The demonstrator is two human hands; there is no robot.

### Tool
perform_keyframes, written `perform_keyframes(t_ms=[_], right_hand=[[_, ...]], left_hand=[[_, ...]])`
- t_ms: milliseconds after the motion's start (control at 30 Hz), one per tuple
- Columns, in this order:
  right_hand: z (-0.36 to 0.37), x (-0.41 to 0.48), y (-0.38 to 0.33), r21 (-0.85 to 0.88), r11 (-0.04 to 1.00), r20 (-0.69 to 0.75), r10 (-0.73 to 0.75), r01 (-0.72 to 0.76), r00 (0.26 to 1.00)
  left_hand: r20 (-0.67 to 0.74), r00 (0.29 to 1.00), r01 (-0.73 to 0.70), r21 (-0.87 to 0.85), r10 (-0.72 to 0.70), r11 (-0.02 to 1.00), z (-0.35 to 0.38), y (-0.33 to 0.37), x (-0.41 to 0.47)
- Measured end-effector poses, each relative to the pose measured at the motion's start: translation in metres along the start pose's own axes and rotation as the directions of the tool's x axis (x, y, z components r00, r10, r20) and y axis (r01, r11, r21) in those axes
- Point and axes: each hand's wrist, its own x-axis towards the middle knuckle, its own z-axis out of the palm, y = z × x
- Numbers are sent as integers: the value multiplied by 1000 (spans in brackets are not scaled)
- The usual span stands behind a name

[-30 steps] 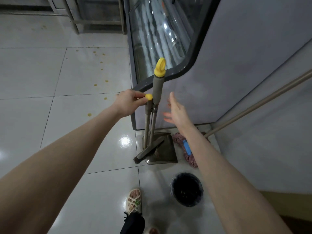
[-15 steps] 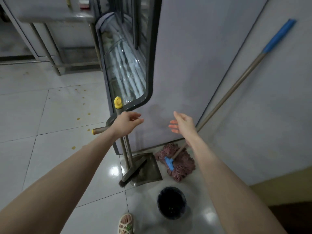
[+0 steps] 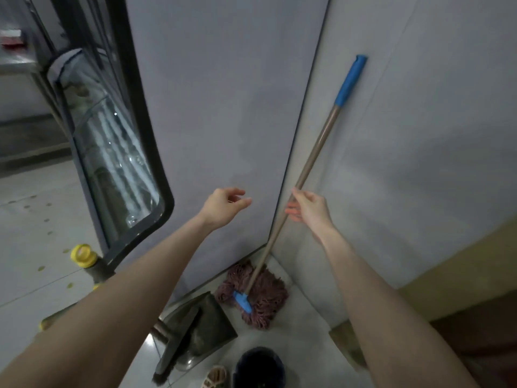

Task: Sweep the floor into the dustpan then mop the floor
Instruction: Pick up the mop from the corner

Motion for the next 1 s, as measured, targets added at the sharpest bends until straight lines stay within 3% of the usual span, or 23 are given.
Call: perform_keyframes(t_ms=[500, 867, 1000], right_hand=[[-29, 188, 15, -8, 997, -298, 70, -76, 952], [-34, 255, 40, -50, 996, -229, 62, -75, 972], [-33, 263, 42, -12, 997, -188, 74, -77, 979]], left_hand=[[348, 938, 5, 8, -8, 1000, 99, -29, 235], [569, 823, -30, 70, -15, 997, 168, -52, 312], [599, 799, -74, 25, 45, 997, 181, -59, 319]])
